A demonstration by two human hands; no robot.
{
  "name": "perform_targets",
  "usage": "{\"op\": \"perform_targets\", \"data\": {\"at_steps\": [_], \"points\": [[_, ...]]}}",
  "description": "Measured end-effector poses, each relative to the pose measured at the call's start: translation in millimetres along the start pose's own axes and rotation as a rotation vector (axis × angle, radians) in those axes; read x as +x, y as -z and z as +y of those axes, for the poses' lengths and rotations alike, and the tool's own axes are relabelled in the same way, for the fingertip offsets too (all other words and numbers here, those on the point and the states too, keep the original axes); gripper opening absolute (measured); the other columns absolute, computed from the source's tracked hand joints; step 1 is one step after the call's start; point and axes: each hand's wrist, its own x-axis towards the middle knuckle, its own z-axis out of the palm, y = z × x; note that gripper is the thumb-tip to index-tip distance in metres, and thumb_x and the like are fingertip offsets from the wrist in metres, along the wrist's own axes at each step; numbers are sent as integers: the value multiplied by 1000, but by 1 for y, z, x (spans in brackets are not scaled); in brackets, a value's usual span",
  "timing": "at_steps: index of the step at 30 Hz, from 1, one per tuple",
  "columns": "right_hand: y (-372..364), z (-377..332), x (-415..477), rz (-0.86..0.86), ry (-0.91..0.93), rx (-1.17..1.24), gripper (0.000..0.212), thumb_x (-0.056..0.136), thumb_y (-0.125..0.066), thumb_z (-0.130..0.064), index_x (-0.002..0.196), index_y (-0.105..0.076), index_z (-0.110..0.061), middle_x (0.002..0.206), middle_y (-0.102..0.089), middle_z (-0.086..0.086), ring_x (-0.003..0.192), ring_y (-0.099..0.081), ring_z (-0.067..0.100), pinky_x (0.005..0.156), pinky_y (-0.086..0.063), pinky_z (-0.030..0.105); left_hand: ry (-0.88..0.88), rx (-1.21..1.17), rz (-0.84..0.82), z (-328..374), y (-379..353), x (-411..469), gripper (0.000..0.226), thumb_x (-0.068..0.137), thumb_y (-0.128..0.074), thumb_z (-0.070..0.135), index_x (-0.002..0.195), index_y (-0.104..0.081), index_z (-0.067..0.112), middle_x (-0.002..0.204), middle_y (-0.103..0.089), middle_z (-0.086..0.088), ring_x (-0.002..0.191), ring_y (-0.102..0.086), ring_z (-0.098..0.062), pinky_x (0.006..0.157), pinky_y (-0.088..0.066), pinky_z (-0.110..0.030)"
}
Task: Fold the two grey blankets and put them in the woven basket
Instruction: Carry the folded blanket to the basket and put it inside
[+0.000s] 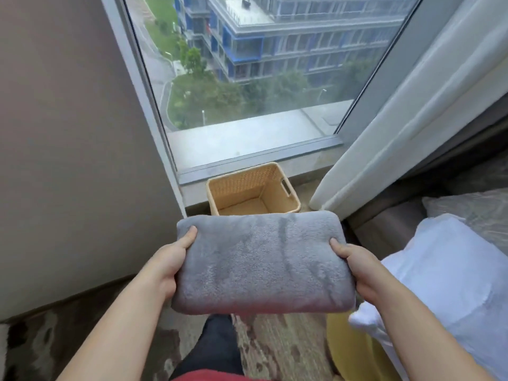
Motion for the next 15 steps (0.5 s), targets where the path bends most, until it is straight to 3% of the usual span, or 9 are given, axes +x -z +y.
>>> {"op": "perform_targets", "data": {"at_steps": [5, 8, 13, 15], "points": [[-9, -55, 84, 45, -97, 93, 34, 90, -61, -39, 105, -68, -9, 92, -76, 10, 80, -74, 25, 58, -56, 30, 77, 46, -28, 70, -54, 89, 48, 78, -65, 59, 95, -73, 15, 88, -76, -9, 88, -70, -28, 80, -53, -41], [-10, -81, 117, 49, -131, 127, 36, 86, -64, -41, 106, -69, -11, 96, -75, 10, 84, -73, 25, 70, -56, 35, 62, 58, -71, 104, -78, 121, 40, 79, -66, 54, 93, -74, 17, 91, -76, -6, 81, -73, -25, 76, -52, -37], [0, -110, 167, -23, -200, 177, 40, 82, -70, -36, 111, -68, -9, 102, -74, 11, 91, -72, 28, 70, -58, 37, 59, 15, -231, 136, -88, 163, 39, 66, -77, 35, 96, -76, 11, 105, -73, -10, 96, -70, -28, 76, -53, -38], [6, -122, 194, -62, -211, 140, 45, 79, -72, -37, 114, -66, -10, 106, -73, 10, 95, -71, 28, 79, -56, 41, 96, -3, -251, 139, -93, 180, 39, 65, -75, 25, 101, -75, 9, 105, -72, -13, 95, -70, -30, 73, -55, -38]]}}
